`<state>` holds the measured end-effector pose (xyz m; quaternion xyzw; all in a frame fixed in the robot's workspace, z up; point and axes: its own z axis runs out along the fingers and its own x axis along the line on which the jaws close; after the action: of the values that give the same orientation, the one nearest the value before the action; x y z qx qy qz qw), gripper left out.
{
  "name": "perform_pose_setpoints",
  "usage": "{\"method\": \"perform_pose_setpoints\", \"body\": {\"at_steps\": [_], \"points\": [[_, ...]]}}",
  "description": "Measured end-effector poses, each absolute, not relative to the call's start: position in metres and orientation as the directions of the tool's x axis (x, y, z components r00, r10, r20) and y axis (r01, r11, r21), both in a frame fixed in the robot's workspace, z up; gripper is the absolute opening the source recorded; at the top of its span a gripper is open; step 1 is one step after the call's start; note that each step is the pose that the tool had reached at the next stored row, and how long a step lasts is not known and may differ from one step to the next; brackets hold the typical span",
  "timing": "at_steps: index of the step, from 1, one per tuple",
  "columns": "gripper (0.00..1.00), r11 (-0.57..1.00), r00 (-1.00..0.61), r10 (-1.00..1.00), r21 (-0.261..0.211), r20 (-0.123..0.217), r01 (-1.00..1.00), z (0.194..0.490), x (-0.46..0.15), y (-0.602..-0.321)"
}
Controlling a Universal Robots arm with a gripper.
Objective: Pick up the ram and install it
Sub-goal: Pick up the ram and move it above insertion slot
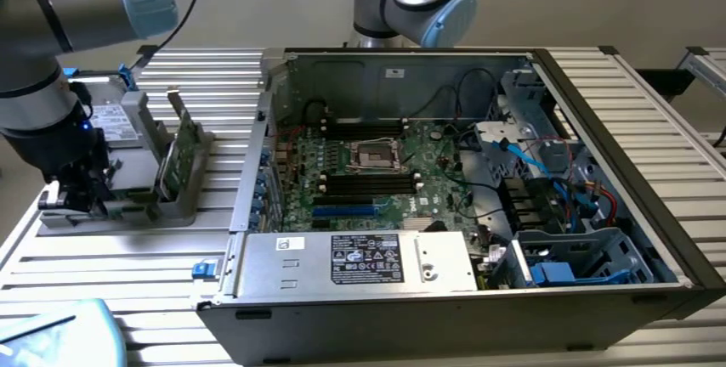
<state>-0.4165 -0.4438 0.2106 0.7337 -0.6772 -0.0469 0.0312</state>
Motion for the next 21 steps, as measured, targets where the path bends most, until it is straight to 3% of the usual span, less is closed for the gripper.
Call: {"method": "perform_pose_setpoints", "body": {"at_steps": [10, 21], "points": [[0.34, -0.084, 0.082, -0.996, 0.109, -0.026, -0.990, 0.193, -0.416, -0.444], [0.31, -0.084, 0.082, -0.996, 0.111, -0.027, -0.990, 0.193, -0.416, -0.444]]}}
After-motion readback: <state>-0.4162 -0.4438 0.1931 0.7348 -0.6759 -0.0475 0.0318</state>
